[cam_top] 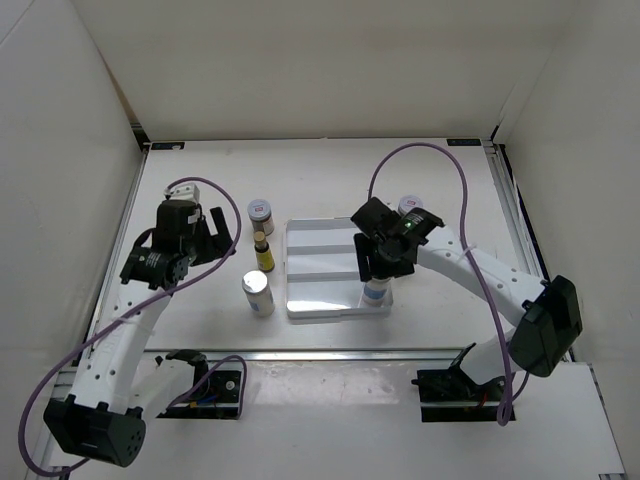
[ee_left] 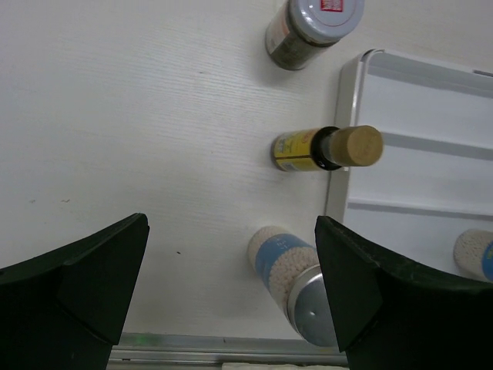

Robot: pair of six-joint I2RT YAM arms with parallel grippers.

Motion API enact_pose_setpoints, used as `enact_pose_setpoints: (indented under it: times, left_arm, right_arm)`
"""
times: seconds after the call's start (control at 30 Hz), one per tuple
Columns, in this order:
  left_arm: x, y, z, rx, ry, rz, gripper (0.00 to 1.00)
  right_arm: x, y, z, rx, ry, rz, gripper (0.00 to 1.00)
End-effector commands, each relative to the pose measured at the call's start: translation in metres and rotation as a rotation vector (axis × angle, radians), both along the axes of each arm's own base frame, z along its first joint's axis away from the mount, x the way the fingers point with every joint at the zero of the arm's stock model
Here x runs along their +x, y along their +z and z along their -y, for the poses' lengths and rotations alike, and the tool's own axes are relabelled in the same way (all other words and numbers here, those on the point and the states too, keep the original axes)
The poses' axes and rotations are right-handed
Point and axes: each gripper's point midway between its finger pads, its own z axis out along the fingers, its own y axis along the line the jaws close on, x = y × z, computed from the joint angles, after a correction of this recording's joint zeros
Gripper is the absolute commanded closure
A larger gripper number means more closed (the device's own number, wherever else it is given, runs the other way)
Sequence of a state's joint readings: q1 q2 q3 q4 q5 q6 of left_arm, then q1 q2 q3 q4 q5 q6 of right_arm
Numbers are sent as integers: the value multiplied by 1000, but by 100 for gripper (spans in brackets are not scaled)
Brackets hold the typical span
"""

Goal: Organize the condiment bottles

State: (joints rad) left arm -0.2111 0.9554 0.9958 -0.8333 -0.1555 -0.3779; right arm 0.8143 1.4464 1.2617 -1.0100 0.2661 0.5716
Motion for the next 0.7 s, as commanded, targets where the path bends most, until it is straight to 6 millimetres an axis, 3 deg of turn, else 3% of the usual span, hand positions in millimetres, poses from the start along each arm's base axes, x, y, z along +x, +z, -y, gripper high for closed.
enact_pose_setpoints:
  times: [0.0, 0.1, 0.4, 0.67]
  left_arm:
    - [-4, 41, 18, -96, -70, 140, 0]
    - [-14, 52, 29, -148, -107, 122, 0]
    - [-39, 34, 76, -246, -260, -20, 0]
    - [-53, -19, 88, -167, -235, -219, 0]
  right_arm:
    - [11, 15, -6, 44, -19, 85, 25]
    - [10, 22, -4, 60, -11, 103, 0]
    - [28, 74, -7, 138, -16, 263, 0]
    - [26, 74, -5, 141, -7, 272, 0]
